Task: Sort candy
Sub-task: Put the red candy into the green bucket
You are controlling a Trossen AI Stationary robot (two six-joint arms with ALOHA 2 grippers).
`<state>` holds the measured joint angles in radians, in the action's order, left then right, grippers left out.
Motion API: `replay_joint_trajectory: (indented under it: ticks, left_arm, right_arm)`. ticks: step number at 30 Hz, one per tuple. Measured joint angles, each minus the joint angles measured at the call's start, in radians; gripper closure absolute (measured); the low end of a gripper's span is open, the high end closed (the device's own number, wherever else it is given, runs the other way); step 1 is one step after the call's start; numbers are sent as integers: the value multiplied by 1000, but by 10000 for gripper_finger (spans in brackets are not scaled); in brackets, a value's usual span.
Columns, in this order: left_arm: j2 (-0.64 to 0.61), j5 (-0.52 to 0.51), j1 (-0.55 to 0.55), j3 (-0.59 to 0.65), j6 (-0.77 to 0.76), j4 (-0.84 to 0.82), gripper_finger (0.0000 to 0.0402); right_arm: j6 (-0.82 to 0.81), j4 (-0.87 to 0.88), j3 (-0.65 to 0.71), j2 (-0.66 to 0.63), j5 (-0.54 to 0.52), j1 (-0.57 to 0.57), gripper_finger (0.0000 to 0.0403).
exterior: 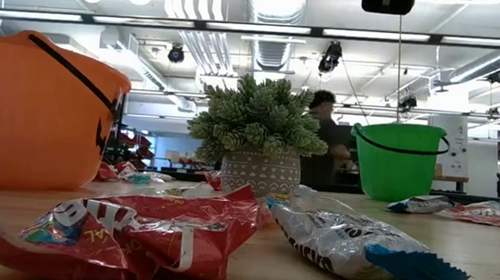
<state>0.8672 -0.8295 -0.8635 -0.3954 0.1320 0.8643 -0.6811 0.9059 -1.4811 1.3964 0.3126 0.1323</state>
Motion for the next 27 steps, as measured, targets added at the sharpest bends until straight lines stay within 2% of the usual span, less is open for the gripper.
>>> replay_joint_trajectory:
  ticks: [8,17,22,27]
  left_arm:
    - [11,10,0,-26,89,-17,263]
    - [45,7,0,-148,95,-40,263]
    - [85,1,0,-238,95,-164,263]
    - [137,1,0,-352,83,-410,263]
  right_arm:
    - [-12,0,0,0,0,0,319]
    - [-14,0,0,0,0,0,319]
    - [-14,0,0,0,0,0,319]
    - [-14,0,0,0,0,0,319]
